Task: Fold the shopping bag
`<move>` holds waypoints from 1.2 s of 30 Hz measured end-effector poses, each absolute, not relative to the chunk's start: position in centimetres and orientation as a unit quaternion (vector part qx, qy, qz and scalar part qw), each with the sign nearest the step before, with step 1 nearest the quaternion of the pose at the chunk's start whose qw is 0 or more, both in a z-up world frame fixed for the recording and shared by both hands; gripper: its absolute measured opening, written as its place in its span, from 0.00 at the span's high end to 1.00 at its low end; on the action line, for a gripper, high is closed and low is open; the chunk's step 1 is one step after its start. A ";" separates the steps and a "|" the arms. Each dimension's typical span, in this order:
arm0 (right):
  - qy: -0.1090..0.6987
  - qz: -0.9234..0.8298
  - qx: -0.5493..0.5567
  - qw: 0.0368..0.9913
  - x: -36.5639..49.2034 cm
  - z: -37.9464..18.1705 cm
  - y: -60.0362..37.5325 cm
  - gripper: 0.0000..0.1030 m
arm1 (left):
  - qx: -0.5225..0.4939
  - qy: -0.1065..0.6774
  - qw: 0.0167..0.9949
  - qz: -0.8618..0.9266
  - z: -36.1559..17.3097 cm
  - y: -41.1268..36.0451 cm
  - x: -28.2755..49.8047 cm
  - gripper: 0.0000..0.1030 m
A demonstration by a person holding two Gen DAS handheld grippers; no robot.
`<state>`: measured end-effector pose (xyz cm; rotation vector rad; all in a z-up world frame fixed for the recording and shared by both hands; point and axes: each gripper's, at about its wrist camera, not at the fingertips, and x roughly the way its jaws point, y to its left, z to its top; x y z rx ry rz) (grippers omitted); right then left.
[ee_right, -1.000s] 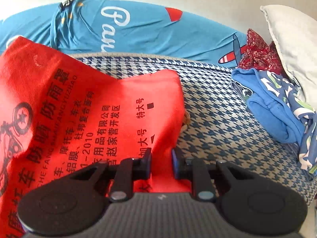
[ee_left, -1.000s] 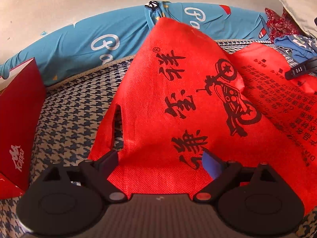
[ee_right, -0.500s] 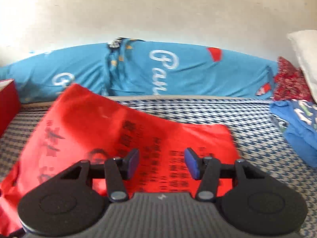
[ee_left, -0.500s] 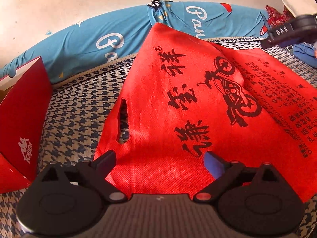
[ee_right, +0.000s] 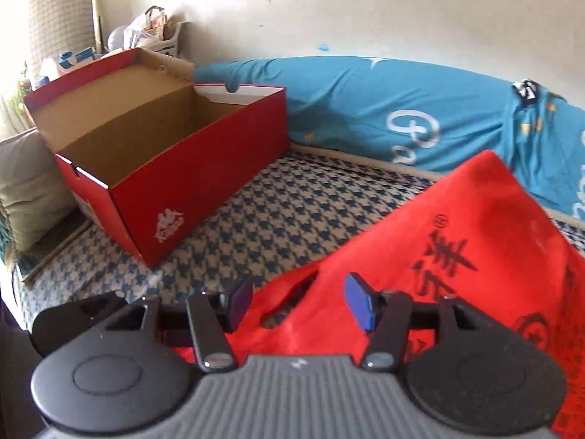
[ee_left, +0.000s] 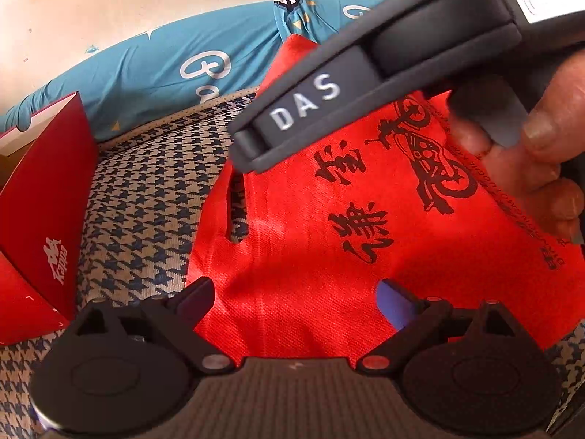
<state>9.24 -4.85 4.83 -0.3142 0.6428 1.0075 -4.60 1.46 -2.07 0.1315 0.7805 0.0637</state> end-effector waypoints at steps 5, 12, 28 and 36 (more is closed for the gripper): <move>0.324 0.481 -0.150 0.801 9.2 3.6 -2.4 0.48 | 0.064 0.378 0.923 0.035 -2.0 2.4 -5.3 0.07; 0.350 0.467 -0.159 0.796 9.9 1.7 -0.7 0.48 | 0.054 0.381 0.922 0.034 -1.8 3.2 -5.5 0.07; 0.356 0.424 -0.184 0.812 10.4 -0.9 1.3 0.43 | 0.057 0.382 0.921 0.045 -1.1 4.5 -6.3 0.07; 0.341 0.415 -0.156 0.829 11.3 -0.9 1.2 0.78 | 0.052 0.380 0.922 0.050 -0.8 5.4 -6.6 0.07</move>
